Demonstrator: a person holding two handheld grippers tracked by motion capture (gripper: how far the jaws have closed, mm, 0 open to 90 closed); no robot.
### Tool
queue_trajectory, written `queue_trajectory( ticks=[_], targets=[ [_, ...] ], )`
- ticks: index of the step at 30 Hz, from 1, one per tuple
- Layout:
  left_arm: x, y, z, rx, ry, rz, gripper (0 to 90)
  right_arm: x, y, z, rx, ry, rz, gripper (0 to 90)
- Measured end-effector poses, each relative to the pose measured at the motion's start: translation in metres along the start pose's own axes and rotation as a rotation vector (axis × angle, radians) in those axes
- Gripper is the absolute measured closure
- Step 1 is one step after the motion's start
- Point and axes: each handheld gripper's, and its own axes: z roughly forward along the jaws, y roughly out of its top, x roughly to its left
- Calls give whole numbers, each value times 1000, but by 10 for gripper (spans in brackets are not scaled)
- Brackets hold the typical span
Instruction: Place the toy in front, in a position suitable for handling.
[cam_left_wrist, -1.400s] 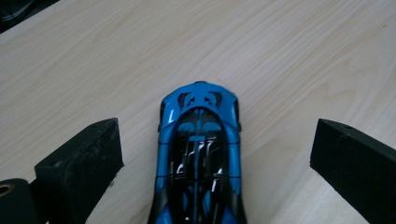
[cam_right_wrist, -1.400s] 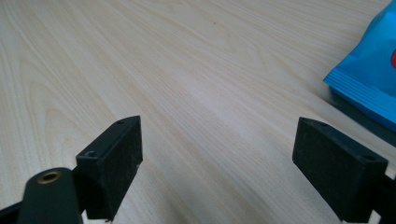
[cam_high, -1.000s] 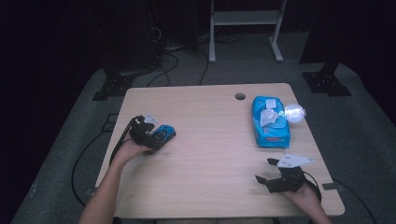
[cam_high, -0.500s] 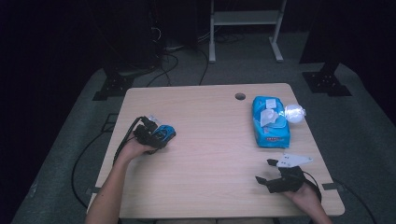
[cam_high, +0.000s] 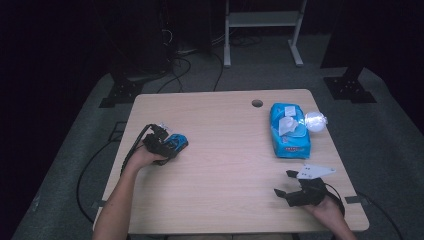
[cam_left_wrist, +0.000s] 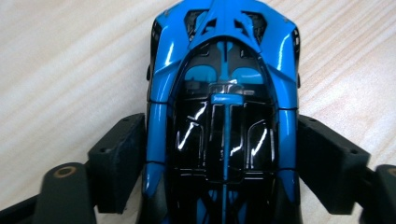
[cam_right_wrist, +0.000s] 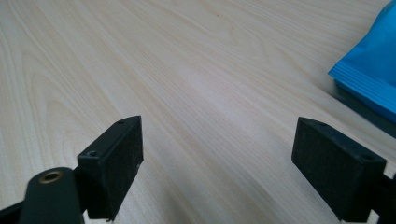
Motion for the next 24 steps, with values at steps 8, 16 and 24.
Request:
queue_trajectory(
  ticks=[8, 16, 24],
  targets=[
    [1, 4, -1, 32, -11, 29, 230, 0, 0, 0, 5, 1, -5, 158],
    [-1, 11, 0, 74, -8, 69, 253, 1, -1, 1, 15, 10, -13, 158],
    [2, 16, 0, 89, -28, 24, 264, 2, 0, 1, 19, 10, -26, 158]
  ],
)
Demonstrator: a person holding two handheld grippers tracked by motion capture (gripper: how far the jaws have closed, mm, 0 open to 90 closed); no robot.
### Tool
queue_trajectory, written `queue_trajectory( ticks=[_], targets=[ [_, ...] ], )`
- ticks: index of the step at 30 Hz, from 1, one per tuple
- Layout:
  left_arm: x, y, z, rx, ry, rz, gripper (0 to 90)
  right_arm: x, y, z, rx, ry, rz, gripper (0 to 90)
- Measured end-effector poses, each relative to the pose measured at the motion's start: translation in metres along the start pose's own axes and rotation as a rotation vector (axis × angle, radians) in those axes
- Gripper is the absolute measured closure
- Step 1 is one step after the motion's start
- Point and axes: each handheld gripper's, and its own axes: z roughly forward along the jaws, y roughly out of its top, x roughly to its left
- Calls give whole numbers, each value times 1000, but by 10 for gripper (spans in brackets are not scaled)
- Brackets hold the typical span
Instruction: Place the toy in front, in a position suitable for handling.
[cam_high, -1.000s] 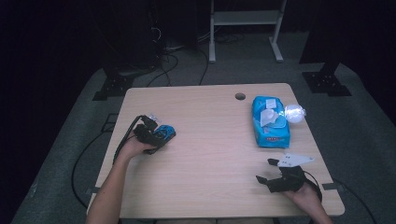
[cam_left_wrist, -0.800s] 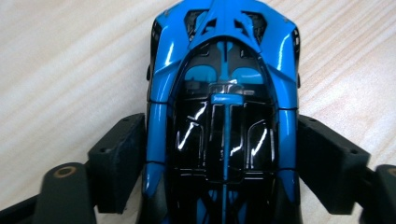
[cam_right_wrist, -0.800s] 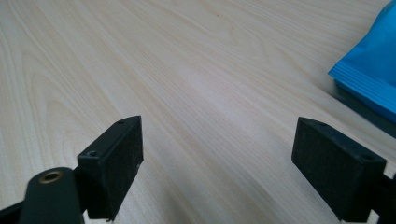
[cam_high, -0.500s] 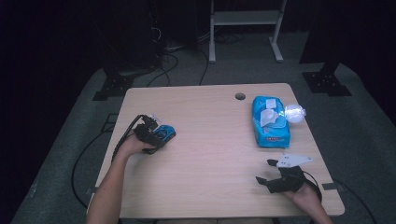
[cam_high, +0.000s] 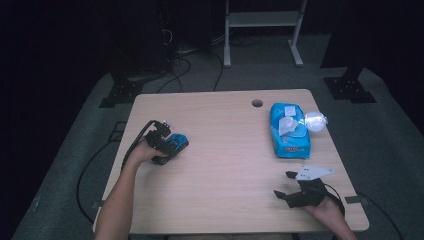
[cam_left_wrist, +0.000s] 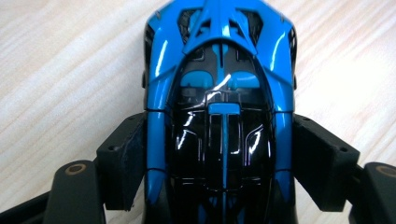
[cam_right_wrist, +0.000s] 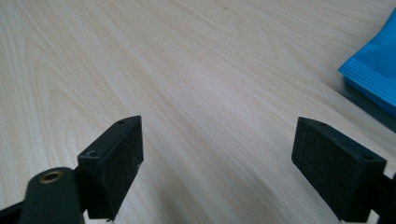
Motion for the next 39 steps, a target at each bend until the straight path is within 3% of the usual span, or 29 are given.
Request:
queue_trajectory(
  ticks=[1, 2, 3, 5, 14, 23, 28, 32, 34, 37, 38, 39],
  targets=[
    [2, -1, -3, -41, -23, -46, 277, 0, 0, -1, -3, -4, -9, 158],
    [2, -1, -3, -41, -23, -46, 277, 0, 0, -1, -3, -4, -9, 158],
    [1, -1, -3, -21, -10, -15, 277, 0, 0, -2, -10, -10, -9, 158],
    [-2, 0, -2, -10, 5, 7, 278, 0, 0, -2, -13, -13, -7, 158],
    [-2, -3, -4, -27, 27, 26, 279, 0, 1, -2, -12, -18, -5, 158],
    [-5, -1, -26, -89, 42, 47, 279, 0, 1, 0, -10, -26, -8, 158],
    [-24, 8, -38, -140, 30, 97, 279, 0, 2, -2, -20, -36, -5, 158],
    [-56, 21, -37, -169, -5, 190, 279, 0, 2, -2, -25, -39, -4, 158],
    [-63, 24, -36, -180, -15, 202, 279, 1, 2, -2, -24, -36, -3, 158],
    [-91, 37, -30, -194, -48, 275, 279, 1, 2, -3, -33, -37, 0, 158],
    [-91, 37, -30, -194, -48, 275, 279, 1, 2, -3, -33, -37, 0, 158],
    [-102, 41, -28, -199, -65, 293, 279, 0, 2, -4, -41, -38, 5, 158]
  ],
)
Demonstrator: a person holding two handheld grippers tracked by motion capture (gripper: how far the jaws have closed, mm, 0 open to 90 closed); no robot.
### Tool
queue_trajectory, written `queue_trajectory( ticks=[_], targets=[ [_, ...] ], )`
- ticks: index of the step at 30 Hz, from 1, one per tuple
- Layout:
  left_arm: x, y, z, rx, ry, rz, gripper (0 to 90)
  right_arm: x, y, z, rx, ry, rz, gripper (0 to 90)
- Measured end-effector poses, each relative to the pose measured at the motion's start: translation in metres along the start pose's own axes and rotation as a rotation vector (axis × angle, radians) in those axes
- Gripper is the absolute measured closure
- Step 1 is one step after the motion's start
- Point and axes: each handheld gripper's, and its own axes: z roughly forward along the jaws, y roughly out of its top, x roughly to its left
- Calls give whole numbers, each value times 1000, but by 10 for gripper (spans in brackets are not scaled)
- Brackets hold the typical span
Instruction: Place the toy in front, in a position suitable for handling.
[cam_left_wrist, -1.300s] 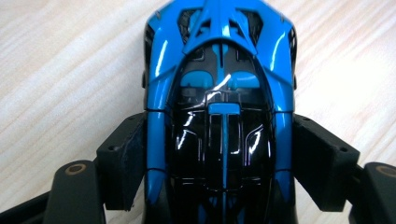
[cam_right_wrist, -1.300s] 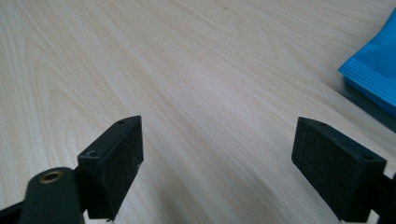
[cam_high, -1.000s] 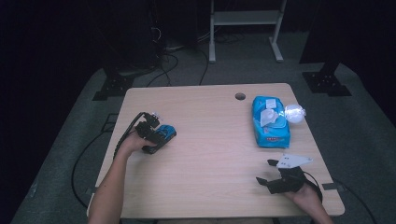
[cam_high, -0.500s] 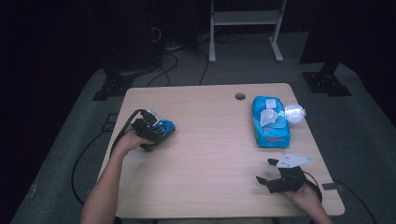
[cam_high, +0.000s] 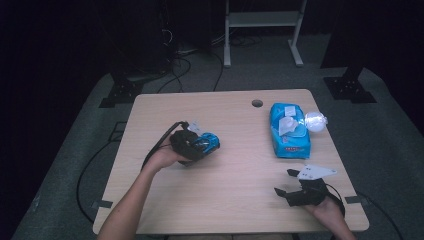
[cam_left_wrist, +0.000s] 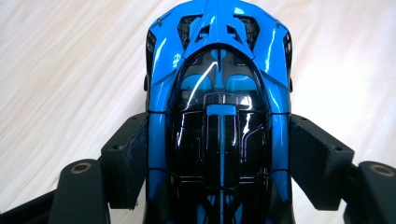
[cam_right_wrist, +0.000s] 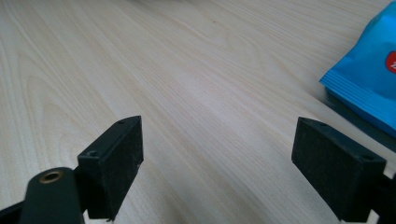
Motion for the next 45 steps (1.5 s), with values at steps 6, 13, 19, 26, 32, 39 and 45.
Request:
queue_trajectory(
  ticks=[6, 13, 19, 26, 32, 39, 45],
  targets=[
    [-37, 25, 18, -20, -66, 69, 279, -2, -1, 0, 3, 4, 13, 158],
    [-60, 35, 35, -3, -104, 119, 279, -4, -2, -1, -3, -5, 19, 158],
    [-71, 37, 48, 10, -129, 136, 280, -4, -2, 0, 6, -6, 18, 158],
    [-80, 33, 61, 39, -159, 149, 279, -6, -1, -2, -3, -20, 21, 158],
    [-81, 27, 65, 49, -162, 151, 279, -6, -2, 0, 0, -17, 36, 158],
    [-82, 20, 66, 18, -161, 144, 269, -6, -3, 2, 4, -20, 42, 158],
    [-82, 9, 53, -68, -185, 92, 133, -5, -1, 3, 4, -24, 45, 158]
  ],
)
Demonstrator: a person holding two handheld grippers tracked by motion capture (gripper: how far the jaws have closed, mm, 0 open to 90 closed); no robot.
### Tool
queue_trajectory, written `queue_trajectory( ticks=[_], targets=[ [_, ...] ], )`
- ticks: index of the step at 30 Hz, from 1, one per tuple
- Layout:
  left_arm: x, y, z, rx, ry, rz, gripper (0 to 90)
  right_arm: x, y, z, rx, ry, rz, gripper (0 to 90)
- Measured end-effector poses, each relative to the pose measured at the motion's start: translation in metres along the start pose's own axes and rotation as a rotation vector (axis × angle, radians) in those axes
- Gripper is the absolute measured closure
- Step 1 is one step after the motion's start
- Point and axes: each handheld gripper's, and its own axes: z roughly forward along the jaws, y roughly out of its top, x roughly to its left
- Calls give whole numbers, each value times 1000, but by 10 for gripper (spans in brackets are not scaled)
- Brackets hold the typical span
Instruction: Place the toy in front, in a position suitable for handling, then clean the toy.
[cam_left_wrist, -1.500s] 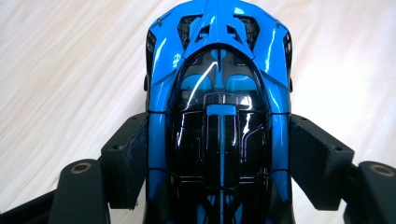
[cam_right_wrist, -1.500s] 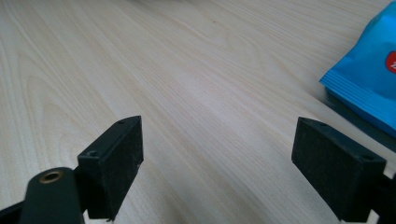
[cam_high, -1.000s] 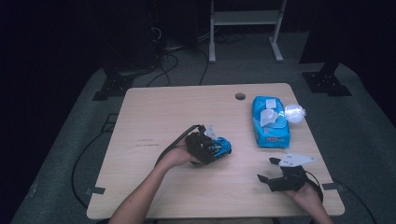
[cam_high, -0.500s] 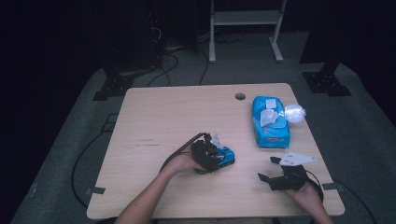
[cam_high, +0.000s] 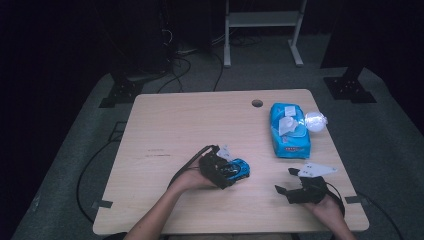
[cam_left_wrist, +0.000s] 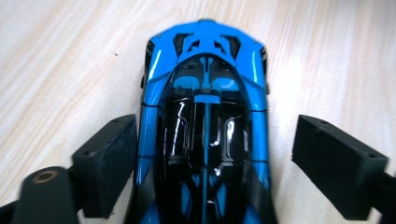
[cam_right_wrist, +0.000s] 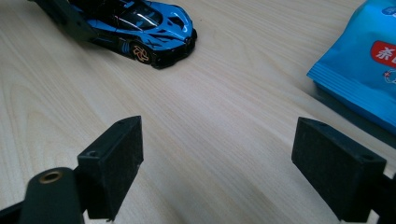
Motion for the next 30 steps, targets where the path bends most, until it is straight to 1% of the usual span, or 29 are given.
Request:
queue_trajectory(
  ticks=[1, 3, 4, 6, 7, 8, 9, 10, 11, 12, 13, 15, 17, 18, 19, 20, 23, 25, 26, 27, 28, 29, 30],
  targets=[
    [0, 0, 0, 0, 0, 0, 120, 0, 0, 0, 0, 0, 0, 158],
    [-3, -5, -7, -21, 30, 13, 118, 1, 1, 0, 5, 0, -3, 158],
    [-3, -9, -11, -32, 37, 19, 95, 1, 3, 0, 8, 4, -3, 158],
    [-3, -12, -14, -36, 38, 14, 94, 2, 5, -1, 3, 4, -1, 158],
    [-2, -18, -19, -67, 47, 3, 92, 2, 10, -5, -1, 11, -9, 158],
    [-2, -18, -19, -67, 47, 3, 92, 2, 10, -5, -1, 11, -9, 158],
    [-1, -24, -25, -98, 63, -7, 92, 2, 19, -12, -19, 11, -19, 158],
    [-1, -24, -25, -98, 63, -7, 92, 1, 23, -15, -26, 10, -28, 158],
    [-1, -29, -30, -134, 80, -10, 86, 0, 28, -18, -33, 8, -39, 158],
    [-1, -29, -30, -134, 80, -10, 85, 0, 28, -18, -33, 8, -39, 158],
    [-3, -32, -32, -147, 95, -19, 84, -4, 40, -25, -34, 3, -45, 158],
    [-7, -37, -37, -168, 113, -6, 84, -9, 49, -29, -41, -2, -53, 158],
    [-8, -40, -39, -182, 117, -5, 82, -13, 60, -33, -38, -11, -57, 158],
    [-8, -40, -39, -182, 117, -5, 72, -13, 60, -33, -38, -11, -57, 158],
    [-9, -42, -40, -192, 122, -10, 72, -16, 70, -35, -49, -15, -59, 158],
    [-8, -45, -40, -191, 125, -11, 72, -17, 75, -36, -52, -17, -59, 158],
    [-7, -49, -38, -204, 96, -30, 72, -21, 85, -34, -57, -52, -54, 158],
    [-6, -49, -38, -206, 92, -29, 72, -22, 86, -34, -58, -52, -53, 158],
    [-6, -48, -39, -209, 102, -22, 72, -24, 89, -32, -64, -64, -53, 158],
    [-7, -47, -40, -224, 110, -28, 72, -30, 94, -29, -66, -74, -59, 158],
    [-7, -47, -41, -229, 112, -26, 72, -30, 94, -29, -66, -74, -59, 158],
    [-7, -47, -43, -249, 109, -26, 72, -32, 95, -27, -63, -76, -52, 158],
    [-7, -47, -43, -259, 115, -28, 72, -40, 99, -22, -50, -93, -33, 158]
  ],
)
